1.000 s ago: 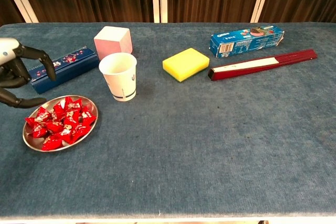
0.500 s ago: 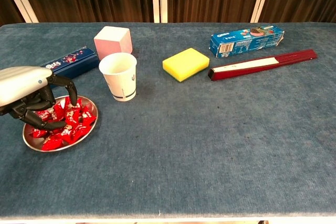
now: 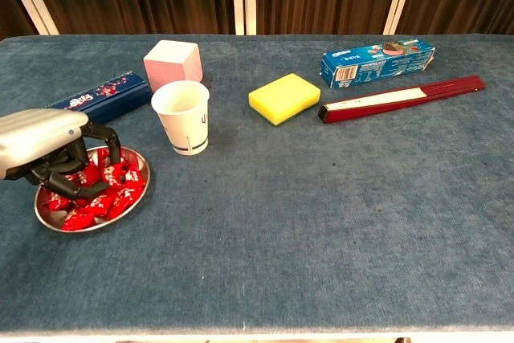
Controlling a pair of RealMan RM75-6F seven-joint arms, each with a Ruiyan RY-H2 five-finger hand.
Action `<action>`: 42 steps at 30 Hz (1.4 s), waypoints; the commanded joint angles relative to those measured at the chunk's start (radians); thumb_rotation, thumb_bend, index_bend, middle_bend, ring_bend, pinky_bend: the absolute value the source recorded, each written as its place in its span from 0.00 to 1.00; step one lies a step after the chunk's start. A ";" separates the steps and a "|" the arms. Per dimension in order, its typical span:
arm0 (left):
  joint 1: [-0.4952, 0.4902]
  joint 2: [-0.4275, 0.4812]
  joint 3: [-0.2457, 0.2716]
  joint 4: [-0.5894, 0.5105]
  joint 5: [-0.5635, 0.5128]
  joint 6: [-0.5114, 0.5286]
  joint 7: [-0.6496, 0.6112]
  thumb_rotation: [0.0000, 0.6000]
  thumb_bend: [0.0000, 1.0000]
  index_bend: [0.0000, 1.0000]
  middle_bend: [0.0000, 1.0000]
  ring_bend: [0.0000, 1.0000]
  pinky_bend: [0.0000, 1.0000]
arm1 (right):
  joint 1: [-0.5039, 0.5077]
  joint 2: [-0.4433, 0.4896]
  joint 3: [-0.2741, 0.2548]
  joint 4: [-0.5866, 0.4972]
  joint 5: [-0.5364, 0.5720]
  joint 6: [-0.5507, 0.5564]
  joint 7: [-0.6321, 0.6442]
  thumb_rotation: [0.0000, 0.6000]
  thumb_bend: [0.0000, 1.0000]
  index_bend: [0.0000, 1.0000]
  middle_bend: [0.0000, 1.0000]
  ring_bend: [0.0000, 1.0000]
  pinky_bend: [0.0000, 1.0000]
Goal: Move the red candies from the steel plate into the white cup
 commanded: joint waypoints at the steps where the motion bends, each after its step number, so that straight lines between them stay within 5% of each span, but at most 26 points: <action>1: -0.002 -0.004 0.000 0.010 -0.003 -0.006 -0.002 0.89 0.37 0.52 0.97 0.87 0.81 | 0.000 0.001 0.000 -0.001 0.000 0.000 -0.001 1.00 0.15 0.00 0.01 0.00 0.00; 8: 0.005 0.007 -0.009 0.003 0.011 0.014 -0.027 0.93 0.40 0.58 0.97 0.87 0.81 | -0.001 -0.001 0.000 0.001 -0.004 0.006 0.002 1.00 0.15 0.00 0.01 0.00 0.00; 16: -0.007 0.117 -0.095 -0.152 0.089 0.110 -0.093 0.92 0.40 0.58 0.97 0.87 0.81 | -0.005 -0.003 -0.002 0.003 -0.013 0.016 0.005 1.00 0.15 0.00 0.01 0.00 0.00; 26: -0.161 0.077 -0.230 -0.151 -0.016 -0.022 -0.071 0.91 0.40 0.58 0.97 0.87 0.81 | -0.018 -0.002 -0.005 0.011 -0.011 0.031 0.019 1.00 0.15 0.00 0.01 0.00 0.00; 35: -0.238 -0.009 -0.230 -0.055 -0.147 -0.087 0.038 0.89 0.39 0.56 0.97 0.87 0.81 | -0.023 -0.002 -0.007 0.026 -0.009 0.030 0.036 1.00 0.15 0.00 0.01 0.00 0.00; 42: -0.220 0.004 -0.209 -0.077 -0.159 -0.031 0.064 0.91 0.25 0.39 0.97 0.87 0.81 | -0.022 -0.005 -0.006 0.030 -0.008 0.027 0.038 1.00 0.15 0.00 0.01 0.00 0.00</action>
